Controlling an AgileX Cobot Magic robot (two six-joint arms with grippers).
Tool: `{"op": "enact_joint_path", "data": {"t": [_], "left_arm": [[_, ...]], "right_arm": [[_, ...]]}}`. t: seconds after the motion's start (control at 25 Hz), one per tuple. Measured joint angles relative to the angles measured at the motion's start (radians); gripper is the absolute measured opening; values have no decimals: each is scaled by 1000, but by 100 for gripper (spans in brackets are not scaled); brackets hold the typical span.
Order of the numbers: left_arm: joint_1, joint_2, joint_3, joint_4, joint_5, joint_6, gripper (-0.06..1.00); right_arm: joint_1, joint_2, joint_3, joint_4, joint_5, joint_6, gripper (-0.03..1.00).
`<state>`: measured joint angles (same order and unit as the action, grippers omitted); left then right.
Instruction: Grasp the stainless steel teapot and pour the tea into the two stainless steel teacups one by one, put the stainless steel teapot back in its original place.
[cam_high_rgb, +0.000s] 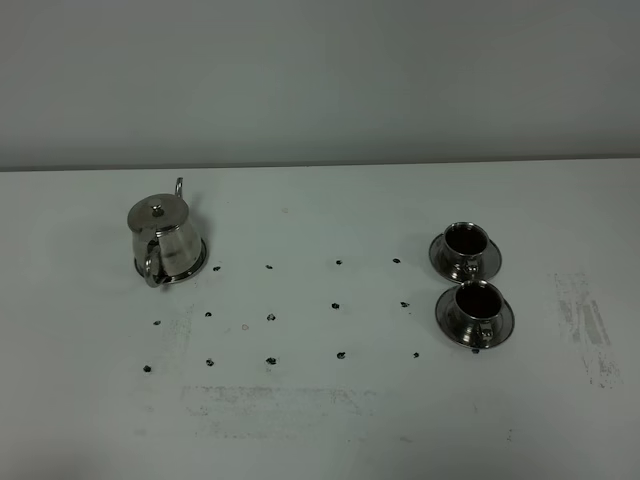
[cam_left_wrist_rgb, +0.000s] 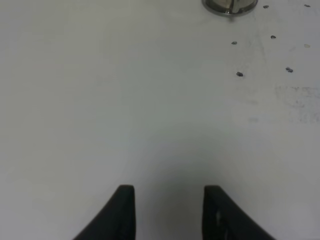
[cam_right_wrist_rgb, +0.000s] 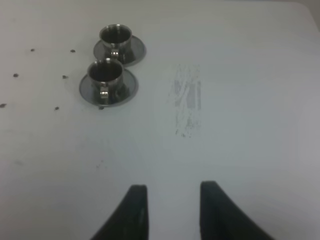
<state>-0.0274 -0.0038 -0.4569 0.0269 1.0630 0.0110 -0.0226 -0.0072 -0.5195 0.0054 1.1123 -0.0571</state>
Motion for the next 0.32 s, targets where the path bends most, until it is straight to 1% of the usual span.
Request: {"op": "enact_joint_path", "data": {"t": [0.32], "left_arm": [[0,0,0,0,0,0,34]], "right_arm": [[0,0,0,0,0,0,24]]}}
